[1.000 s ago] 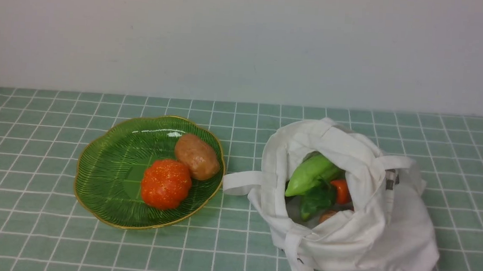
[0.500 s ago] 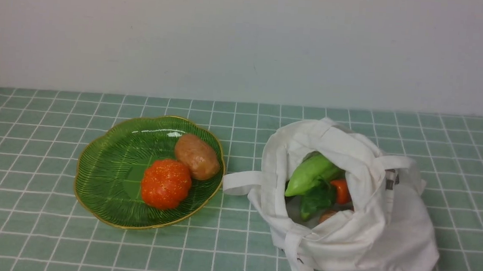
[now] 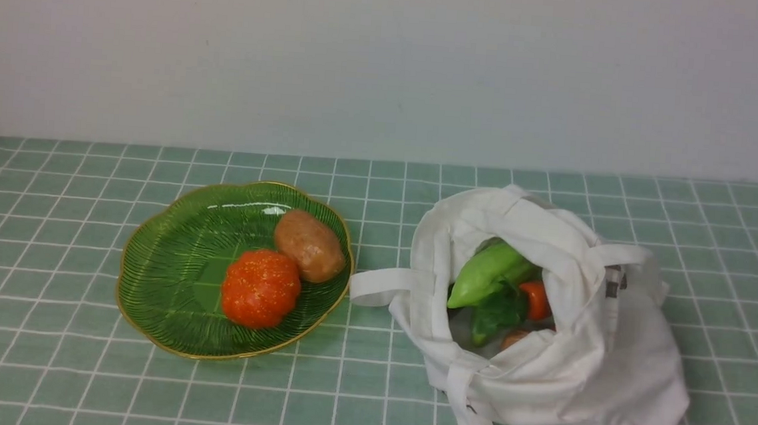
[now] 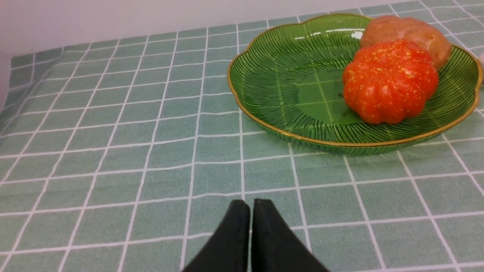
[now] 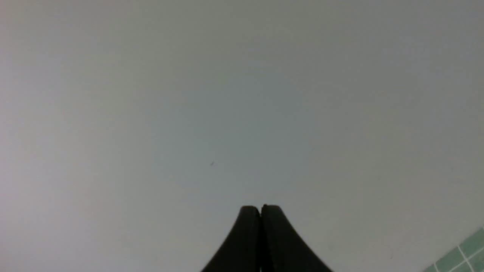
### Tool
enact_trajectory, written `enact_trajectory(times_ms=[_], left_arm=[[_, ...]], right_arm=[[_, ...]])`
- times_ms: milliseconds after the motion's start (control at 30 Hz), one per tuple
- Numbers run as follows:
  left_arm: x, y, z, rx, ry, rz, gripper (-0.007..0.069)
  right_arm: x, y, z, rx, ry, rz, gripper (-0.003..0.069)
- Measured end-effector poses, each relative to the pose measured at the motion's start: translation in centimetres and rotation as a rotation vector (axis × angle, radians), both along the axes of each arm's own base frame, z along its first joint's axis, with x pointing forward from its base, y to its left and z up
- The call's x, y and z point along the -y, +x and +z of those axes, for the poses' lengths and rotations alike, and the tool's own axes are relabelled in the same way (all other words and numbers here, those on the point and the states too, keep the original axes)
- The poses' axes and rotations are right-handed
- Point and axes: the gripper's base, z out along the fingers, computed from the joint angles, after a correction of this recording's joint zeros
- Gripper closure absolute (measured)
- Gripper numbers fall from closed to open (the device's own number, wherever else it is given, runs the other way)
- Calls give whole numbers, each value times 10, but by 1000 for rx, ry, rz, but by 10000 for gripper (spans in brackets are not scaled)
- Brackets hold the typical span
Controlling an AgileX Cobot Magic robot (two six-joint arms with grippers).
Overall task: Take vegetables from cloth bag on blue coffee tablecloth place on plate.
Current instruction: 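Reach into the cloth bag and grasp the green vegetable inside with the right gripper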
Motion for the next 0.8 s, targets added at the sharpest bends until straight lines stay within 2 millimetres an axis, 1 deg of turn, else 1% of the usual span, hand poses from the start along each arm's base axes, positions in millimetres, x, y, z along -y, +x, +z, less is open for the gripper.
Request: enact_trajectory(times_ms=[33,67,100,133,200,233,267,300,333,367,433,500,567,600,633,700,767,800], left_arm=[[0,0,0,0,0,0,633],[0,0,0,0,0,0,633],[0,0,0,0,0,0,633],[0,0,0,0,0,0,633],[0,0,0,0,0,0,633],[0,0,0,0,0,0,633],[0,0,0,0,0,0,633],[0,0,0,0,0,0,633],[0,0,0,0,0,0,633],[0,0,0,0,0,0,633],[0,0,0,0,0,0,633],[0,0,0,0,0,0,633],[0,0,0,0,0,0,633],[0,0,0,0,0,0,633],[0,0,0,0,0,0,633],[0,0,0,0,0,0,633],[0,0,0,0,0,0,633],[0,0,0,0,0,0,633]], right_arm=[[-6,10,18,-100,-103,52,672],[-10,21,25,-184,-165,87,672],[-11,20,27,-186,-179,94,672],[-16,34,36,-296,-264,149,672],[-24,58,43,-460,-372,238,672],[-28,74,43,-545,-413,285,672],[-36,97,47,-657,-480,385,672],[-42,116,47,-720,-502,452,672],[-42,120,44,-735,-495,458,672],[-48,135,46,-759,-519,526,672],[-61,164,40,-806,-545,620,672],[-76,185,37,-820,-575,680,671],[-101,207,26,-856,-631,735,670],[-110,214,22,-872,-654,743,670],[-110,214,22,-875,-655,738,670],[-127,225,13,-912,-687,739,669],[-142,238,1,-973,-681,694,666],[-144,241,-2,-985,-675,684,664]])
